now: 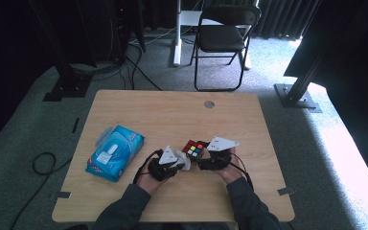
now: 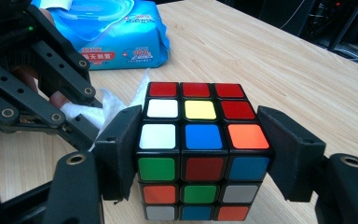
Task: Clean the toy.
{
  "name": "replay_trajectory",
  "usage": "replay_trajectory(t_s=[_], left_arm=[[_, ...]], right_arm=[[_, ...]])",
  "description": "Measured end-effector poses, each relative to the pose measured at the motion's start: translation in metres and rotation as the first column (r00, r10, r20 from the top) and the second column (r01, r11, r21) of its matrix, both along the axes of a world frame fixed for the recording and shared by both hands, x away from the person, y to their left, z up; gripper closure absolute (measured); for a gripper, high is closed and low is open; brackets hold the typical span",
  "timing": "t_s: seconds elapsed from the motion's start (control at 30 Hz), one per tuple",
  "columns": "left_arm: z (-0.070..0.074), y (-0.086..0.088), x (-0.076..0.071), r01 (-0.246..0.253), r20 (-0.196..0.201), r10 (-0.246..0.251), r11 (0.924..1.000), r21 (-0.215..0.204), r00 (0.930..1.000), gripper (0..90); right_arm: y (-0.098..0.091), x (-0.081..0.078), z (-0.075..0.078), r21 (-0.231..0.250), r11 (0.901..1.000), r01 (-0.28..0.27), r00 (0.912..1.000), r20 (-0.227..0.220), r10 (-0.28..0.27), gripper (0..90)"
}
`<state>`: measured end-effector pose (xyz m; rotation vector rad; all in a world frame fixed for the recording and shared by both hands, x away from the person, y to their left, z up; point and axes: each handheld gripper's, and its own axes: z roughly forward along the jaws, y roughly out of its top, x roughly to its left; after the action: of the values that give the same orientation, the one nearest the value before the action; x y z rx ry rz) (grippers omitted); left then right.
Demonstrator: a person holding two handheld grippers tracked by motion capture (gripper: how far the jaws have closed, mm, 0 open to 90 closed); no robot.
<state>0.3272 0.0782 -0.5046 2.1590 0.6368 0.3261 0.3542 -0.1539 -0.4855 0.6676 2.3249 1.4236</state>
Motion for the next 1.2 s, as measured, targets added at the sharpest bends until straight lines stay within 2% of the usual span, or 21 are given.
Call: replay_trajectory(t_s=[0.43,0.8,1.2], left_arm=[[0.008,0.001,-0.002,0.001,0.020,-0.001,0.9999,-0.012,0.9998,83.2],[0.020,0.006,-0.004,-0.009,0.052,0.011,0.9991,-0.041,0.9986,83.1],[0.021,0.003,-0.006,-0.001,0.056,0.003,0.9992,-0.041,0.9984,83.1]], right_arm=[[0.004,0.000,-0.003,-0.018,0.9998,-0.012,0.9999,-0.011,0.012,34.3],[0.004,0.000,-0.007,-0.027,0.9995,-0.015,0.9996,-0.023,0.015,34.3],[0.005,-0.001,-0.005,-0.010,0.9999,0.002,0.9999,-0.015,-0.002,34.3]])
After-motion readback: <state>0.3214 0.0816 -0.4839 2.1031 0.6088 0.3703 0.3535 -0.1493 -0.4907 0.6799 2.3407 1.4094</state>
